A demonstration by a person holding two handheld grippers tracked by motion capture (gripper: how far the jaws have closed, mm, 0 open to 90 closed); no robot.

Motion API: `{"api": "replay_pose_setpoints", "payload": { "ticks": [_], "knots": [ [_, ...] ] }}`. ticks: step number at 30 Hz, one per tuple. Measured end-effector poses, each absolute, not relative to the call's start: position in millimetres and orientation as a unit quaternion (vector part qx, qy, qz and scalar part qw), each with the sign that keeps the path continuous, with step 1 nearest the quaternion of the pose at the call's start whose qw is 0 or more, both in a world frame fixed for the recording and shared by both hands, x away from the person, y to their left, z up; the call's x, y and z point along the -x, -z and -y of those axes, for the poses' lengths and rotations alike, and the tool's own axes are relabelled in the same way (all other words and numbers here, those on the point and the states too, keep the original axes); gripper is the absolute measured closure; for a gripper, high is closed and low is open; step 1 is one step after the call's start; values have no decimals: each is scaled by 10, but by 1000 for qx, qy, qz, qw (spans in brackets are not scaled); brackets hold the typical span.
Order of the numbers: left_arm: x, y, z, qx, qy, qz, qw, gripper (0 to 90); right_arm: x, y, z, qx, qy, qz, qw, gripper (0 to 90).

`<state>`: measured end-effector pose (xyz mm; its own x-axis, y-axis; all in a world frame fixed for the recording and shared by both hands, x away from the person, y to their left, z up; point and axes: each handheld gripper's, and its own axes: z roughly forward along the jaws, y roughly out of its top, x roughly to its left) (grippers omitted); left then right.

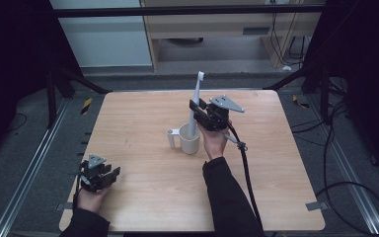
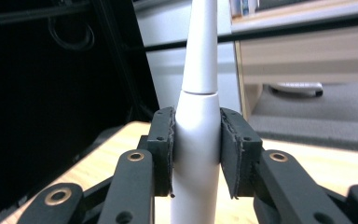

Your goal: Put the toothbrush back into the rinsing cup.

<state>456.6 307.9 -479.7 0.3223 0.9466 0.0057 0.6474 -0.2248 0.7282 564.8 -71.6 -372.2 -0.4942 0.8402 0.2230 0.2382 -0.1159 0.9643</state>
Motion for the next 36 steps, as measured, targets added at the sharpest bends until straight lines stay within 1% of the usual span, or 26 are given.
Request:
{"api": "replay_pose_setpoints", "payload": {
  "ticks": [2, 5, 15, 31, 36],
  "knots": [
    [-4566, 4797, -3079, -747, -233, -534, 321, 584, -5656, 3746, 710, -439, -602, -620, 246, 677],
    [-4565, 4796, -3081, -746, -234, -534, 321, 584, -5693, 3872, 696, -450, -591, -627, 235, 676],
    [-4564, 4795, -3078, -747, -234, -533, 322, 584, -5776, 4060, 652, -466, -546, -657, 228, 675],
    [-4569, 4803, -3072, -749, -232, -532, 320, 583, -5812, 4260, 669, -486, -510, -681, 200, 669],
    [-4567, 4802, -3071, -749, -232, -531, 320, 582, -5804, 4262, 659, -486, -506, -684, 200, 658]
  ]
}}
